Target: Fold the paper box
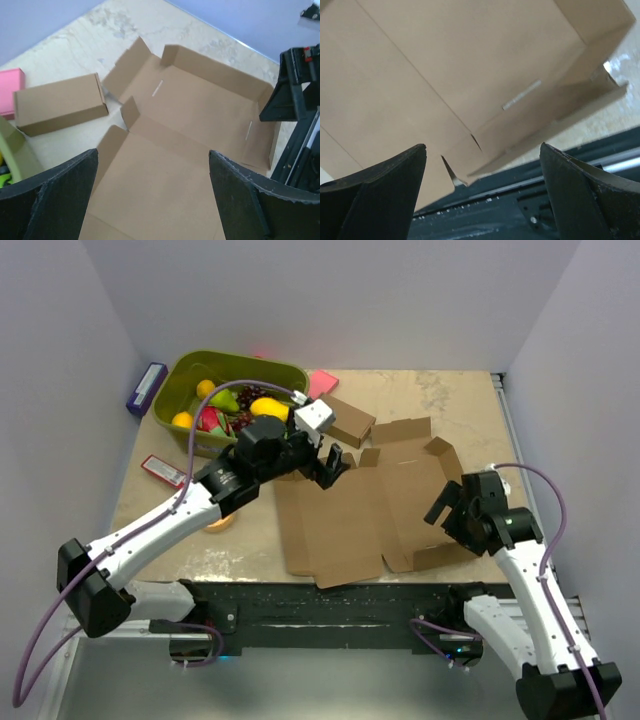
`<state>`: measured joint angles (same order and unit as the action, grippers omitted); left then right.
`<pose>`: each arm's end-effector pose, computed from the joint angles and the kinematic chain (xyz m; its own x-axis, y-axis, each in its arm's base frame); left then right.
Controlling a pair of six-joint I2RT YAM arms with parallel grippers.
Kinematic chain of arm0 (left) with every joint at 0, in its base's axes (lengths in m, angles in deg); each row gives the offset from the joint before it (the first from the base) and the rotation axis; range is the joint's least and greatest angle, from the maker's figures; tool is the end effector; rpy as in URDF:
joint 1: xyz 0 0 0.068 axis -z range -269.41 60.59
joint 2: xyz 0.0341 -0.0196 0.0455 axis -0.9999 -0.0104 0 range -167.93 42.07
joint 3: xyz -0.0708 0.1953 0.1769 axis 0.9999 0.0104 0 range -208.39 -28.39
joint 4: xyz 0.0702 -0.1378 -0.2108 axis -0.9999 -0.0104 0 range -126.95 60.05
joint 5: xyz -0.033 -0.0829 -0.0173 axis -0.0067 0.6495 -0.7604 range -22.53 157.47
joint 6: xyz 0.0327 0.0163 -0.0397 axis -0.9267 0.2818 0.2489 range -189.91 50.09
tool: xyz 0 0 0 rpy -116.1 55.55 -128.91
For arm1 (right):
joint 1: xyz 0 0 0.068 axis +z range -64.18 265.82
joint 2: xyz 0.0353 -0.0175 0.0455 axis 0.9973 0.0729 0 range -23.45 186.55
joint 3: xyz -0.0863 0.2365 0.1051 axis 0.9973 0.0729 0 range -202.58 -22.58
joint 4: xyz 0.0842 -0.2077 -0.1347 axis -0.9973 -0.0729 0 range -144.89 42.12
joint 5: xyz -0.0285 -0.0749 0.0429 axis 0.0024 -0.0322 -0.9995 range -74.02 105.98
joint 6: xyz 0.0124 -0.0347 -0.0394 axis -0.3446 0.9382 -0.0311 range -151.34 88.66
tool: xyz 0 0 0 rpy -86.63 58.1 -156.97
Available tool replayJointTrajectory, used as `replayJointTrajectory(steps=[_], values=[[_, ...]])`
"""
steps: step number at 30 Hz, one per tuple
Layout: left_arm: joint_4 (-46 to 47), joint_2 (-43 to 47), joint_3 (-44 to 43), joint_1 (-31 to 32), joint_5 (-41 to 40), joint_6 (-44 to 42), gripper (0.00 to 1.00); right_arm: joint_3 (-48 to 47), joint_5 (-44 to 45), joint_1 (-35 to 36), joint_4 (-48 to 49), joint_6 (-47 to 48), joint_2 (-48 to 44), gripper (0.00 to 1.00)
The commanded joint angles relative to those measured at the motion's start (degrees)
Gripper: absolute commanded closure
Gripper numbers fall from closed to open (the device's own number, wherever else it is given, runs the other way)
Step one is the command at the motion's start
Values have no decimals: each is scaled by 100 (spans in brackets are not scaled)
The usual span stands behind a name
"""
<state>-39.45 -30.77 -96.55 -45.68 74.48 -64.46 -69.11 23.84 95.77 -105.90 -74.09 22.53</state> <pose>0.2117 -0.2085 0.3788 -0.2494 0.1082 -0.9623 0.7513 0.6487 -0.1218 0.1385 0.0194 0.2736 -0.6769 0.5639 -0.4732 0.4911 0.8248 0.2803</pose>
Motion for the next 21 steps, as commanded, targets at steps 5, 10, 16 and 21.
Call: replayJointTrajectory(steps=[5,10,16,21], values=[[299,165,725,171,-305,-150,4,-304,-4,-11,-1150,-463,490,1],[290,392,804,189,-454,-159,4,-147,-232,-20,-764,-945,868,2],[405,648,971,189,-560,-141,3,451,-224,-20,-290,-1333,1106,4],[405,683,989,189,-569,-141,3,557,-100,-11,-201,-1404,1370,5]])
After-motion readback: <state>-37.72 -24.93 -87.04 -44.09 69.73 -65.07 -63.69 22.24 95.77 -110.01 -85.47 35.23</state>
